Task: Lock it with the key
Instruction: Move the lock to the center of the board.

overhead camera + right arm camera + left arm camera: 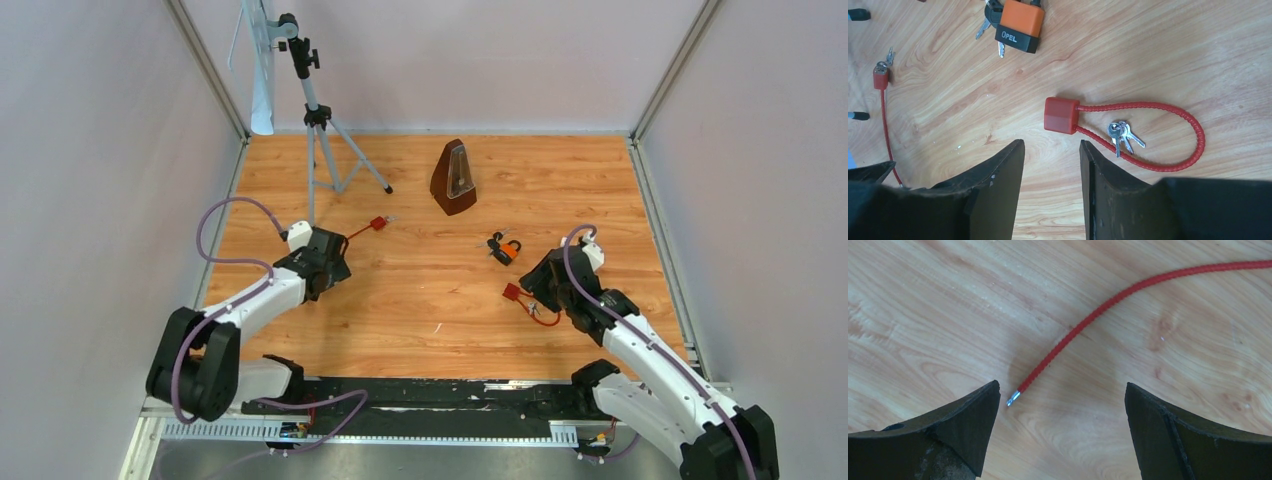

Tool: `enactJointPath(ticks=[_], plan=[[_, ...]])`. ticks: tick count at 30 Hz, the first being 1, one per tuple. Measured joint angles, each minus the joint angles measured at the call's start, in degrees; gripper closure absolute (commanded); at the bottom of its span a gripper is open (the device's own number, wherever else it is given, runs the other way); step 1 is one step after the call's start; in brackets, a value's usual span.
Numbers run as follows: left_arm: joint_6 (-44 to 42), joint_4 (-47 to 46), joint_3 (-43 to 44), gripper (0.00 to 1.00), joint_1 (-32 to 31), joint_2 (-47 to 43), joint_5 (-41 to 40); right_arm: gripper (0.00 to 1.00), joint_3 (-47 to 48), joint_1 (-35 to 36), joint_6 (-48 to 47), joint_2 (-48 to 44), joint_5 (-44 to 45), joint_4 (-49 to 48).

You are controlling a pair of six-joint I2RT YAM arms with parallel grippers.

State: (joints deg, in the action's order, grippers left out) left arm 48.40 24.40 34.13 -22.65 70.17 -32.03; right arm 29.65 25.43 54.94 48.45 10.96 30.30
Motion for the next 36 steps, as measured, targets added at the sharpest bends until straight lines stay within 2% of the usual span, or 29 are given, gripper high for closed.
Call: enactJointPath(ticks=[3, 5, 12, 17, 22, 31, 36], plan=[[-0.8, -2.9, 0.0, 0.01, 4.1, 3.9, 3.8, 0.56, 0.0, 0.0, -0.4, -1.1, -0.2, 0.0], [-1.2, -4.7, 0.1, 0.05, 5.7, 5.7, 5.7, 0.56, 0.0, 0.0, -0.6, -1.9, -0.1, 0.1], [-2.1, -10.5, 1.2, 0.33, 7.0, 8.8, 9.5, 0.56, 0.0, 0.0, -0.7, -4.4, 0.0, 0.3], [-2.4, -11.9, 1.7, 0.42, 7.0, 9.9, 10.6, 0.56, 0.1, 0.0, -0.7, -4.3, 0.0, 0.3], [-2.4, -11.6, 2.1, 0.47, 5.8, 10.0, 11.9, 0.56, 0.7, 0.0, -0.6, -4.3, 0.0, 0.3], [-2.3, -8.1, 5.3, 0.66, 0.1, 12.9, 11.8, 0.56, 1.3, 0.0, -0.2, -4.4, -0.2, 0.3], [-2.5, -6.1, 7.7, 0.68, -1.1, 15.1, 10.6, 0.56, 1.3, 0.0, -0.1, -5.0, -0.6, 0.2]])
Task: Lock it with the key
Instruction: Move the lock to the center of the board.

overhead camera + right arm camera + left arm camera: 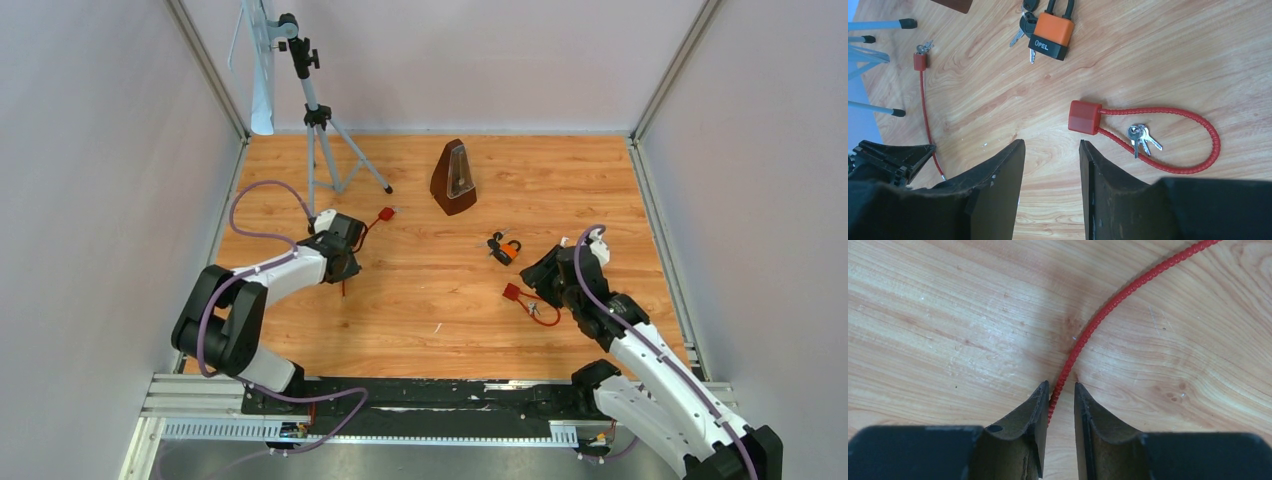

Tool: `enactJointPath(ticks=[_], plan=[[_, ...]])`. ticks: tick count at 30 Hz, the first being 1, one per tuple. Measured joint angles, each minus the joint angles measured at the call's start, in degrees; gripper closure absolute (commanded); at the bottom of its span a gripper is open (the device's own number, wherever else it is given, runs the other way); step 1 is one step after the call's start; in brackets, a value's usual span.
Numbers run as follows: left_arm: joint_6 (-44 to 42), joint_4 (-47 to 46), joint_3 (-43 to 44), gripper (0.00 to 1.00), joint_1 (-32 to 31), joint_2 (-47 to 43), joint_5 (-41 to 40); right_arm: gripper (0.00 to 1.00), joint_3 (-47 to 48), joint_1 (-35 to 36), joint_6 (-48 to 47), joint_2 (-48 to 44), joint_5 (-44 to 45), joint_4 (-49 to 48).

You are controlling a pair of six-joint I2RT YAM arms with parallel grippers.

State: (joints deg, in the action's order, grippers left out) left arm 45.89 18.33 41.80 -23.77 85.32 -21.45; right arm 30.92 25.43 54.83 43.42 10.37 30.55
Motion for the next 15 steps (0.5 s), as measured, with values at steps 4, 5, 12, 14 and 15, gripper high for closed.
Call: enactJointPath(ticks=[4, 5, 12, 14, 15], plan=[[-0.1, 1.7, 1.6, 0.61, -1.4, 1.4, -1.4, 0.56, 0.0, 0.0, 0.2, -0.7, 0.0, 0.0], [-0.2, 2.3, 2.3, 0.60, -1.7, 2.0, -1.8, 0.56, 0.0, 0.0, 0.2, -1.0, 0.0, 0.0], [-0.8, 5.1, 5.0, 0.80, -2.0, 4.3, -1.9, 0.56, 0.0, 0.0, 0.2, -3.0, 0.0, 0.0], [-1.2, 5.7, 5.6, 0.92, -2.0, 4.8, -1.7, 0.56, 0.0, 0.0, 0.1, -3.7, 0.0, 0.0], [-1.3, 5.9, 5.8, 0.96, -2.0, 4.9, -1.6, 0.56, 0.0, 0.0, 0.2, -3.9, 0.0, 0.0]])
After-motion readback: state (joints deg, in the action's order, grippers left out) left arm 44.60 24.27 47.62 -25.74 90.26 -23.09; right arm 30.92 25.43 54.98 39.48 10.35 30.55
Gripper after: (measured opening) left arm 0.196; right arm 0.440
